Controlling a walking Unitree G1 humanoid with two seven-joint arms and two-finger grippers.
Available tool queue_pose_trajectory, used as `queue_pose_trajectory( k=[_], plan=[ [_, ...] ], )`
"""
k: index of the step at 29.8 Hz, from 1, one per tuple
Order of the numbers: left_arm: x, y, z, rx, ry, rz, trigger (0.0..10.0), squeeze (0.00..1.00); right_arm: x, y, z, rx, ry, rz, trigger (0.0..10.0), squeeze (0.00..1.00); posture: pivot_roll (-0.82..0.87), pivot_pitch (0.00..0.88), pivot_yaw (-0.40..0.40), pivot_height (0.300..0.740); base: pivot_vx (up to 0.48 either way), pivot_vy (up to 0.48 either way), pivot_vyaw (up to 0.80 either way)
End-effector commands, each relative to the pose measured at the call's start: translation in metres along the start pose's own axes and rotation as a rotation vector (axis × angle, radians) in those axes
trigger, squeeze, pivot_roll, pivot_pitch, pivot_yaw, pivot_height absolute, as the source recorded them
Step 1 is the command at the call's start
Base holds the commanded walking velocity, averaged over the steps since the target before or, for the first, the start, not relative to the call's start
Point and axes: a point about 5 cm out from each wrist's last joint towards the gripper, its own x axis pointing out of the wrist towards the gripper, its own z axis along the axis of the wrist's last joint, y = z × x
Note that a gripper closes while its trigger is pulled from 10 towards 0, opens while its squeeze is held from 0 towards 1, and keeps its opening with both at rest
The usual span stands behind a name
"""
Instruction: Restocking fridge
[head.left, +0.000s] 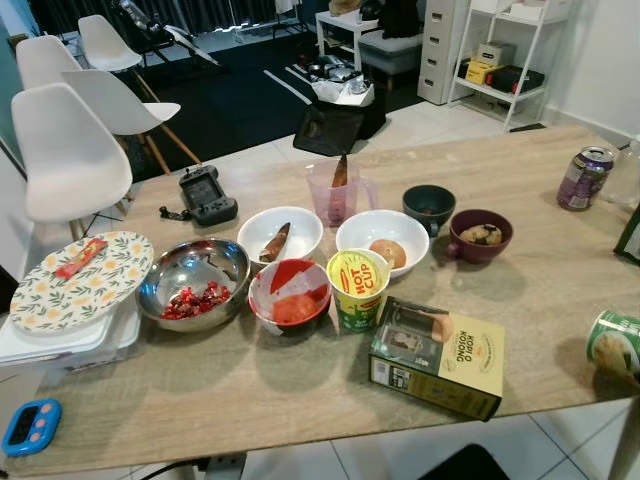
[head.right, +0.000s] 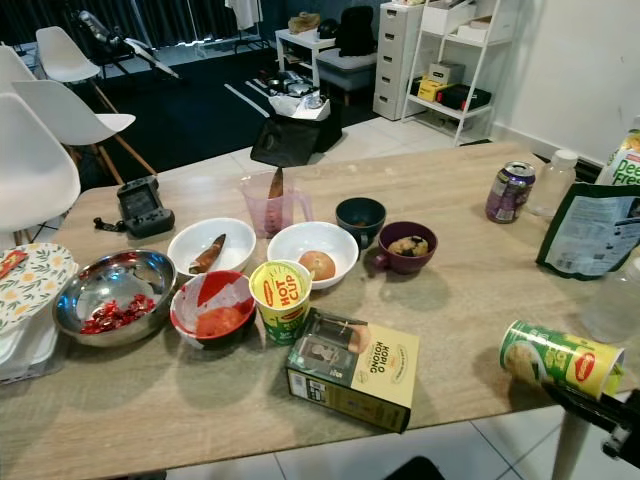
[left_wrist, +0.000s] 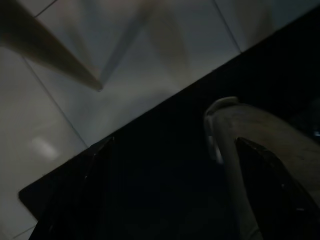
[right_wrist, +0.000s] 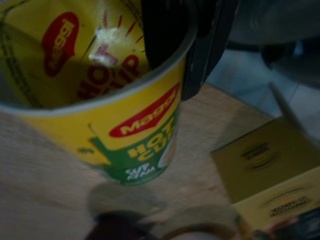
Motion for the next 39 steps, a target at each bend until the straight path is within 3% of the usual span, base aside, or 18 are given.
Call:
queue_pose_trajectory(
  k=[1,3,6,8,10,13,17,25,26,27,30,39],
  plan=[
    [0.000,0.001,-0.001,0.007,0.008,0.001,10.0,0.00,-0.001,0.005,0.014,-0.042,-0.003,0.040,0.0,0.00,-0.17,0.000,0.044,0.740,0.000,0.000,0.00],
    [0.000,0.001,-0.001,0.007,0.008,0.001,10.0,0.00,-0.001,0.005,0.014,-0.042,-0.003,0.040,0.0,0.00,-0.17,0.000,0.044,0.740,0.000,0.000,0.00],
    [0.000,0.000,0.001,0.019,0.009,-0.008,10.0,0.00,-0.003,0.021,0.049,-0.139,0.008,0.176,0.0,0.00,-0.20,0.000,0.052,0.740,0.000,0.000,0.00],
    [0.000,-0.001,0.002,0.023,0.009,-0.011,10.0,0.00,-0.001,0.025,0.055,-0.156,0.025,0.217,0.0,0.00,-0.20,0.000,0.052,0.740,0.000,0.000,0.00],
    [0.001,-0.003,0.003,0.027,0.007,-0.016,10.0,0.00,0.006,0.035,0.046,-0.152,0.173,0.302,0.0,0.00,-0.21,0.000,0.049,0.740,0.000,0.000,0.00],
    [0.002,-0.004,0.004,0.028,0.005,-0.019,10.0,0.00,0.009,0.039,0.040,-0.142,0.238,0.325,0.0,0.00,-0.21,0.000,0.046,0.740,0.000,0.000,0.00],
    [0.003,-0.010,0.005,0.030,0.006,-0.029,10.0,0.00,0.022,0.045,0.011,-0.088,0.394,0.364,0.0,0.00,-0.21,0.000,0.047,0.740,0.000,0.000,0.00],
    [0.003,-0.011,0.005,0.027,0.005,-0.032,10.0,0.00,0.027,0.052,0.000,-0.057,0.463,0.401,0.0,0.00,-0.20,0.000,0.042,0.740,0.000,0.000,0.00],
    [0.003,-0.010,0.004,0.026,0.005,-0.031,10.0,0.00,0.026,0.051,-0.010,-0.048,0.529,0.395,0.0,0.00,-0.20,0.000,0.039,0.740,0.000,0.000,0.00],
    [0.003,-0.010,0.004,0.026,0.005,-0.031,10.0,0.00,0.026,0.051,-0.010,-0.048,0.529,0.395,0.0,0.00,-0.20,0.000,0.039,0.740,0.000,0.000,0.00],
    [0.003,-0.009,0.004,0.022,0.002,-0.029,10.0,0.00,0.028,0.053,-0.047,0.010,0.684,0.389,0.0,0.00,-0.19,0.000,0.035,0.740,0.000,0.000,0.00],
    [0.002,-0.008,0.006,0.027,-0.003,-0.030,10.0,0.00,0.035,0.060,-0.075,0.077,0.738,0.392,0.0,0.00,-0.19,0.000,0.039,0.740,0.000,0.000,0.00]
  ],
)
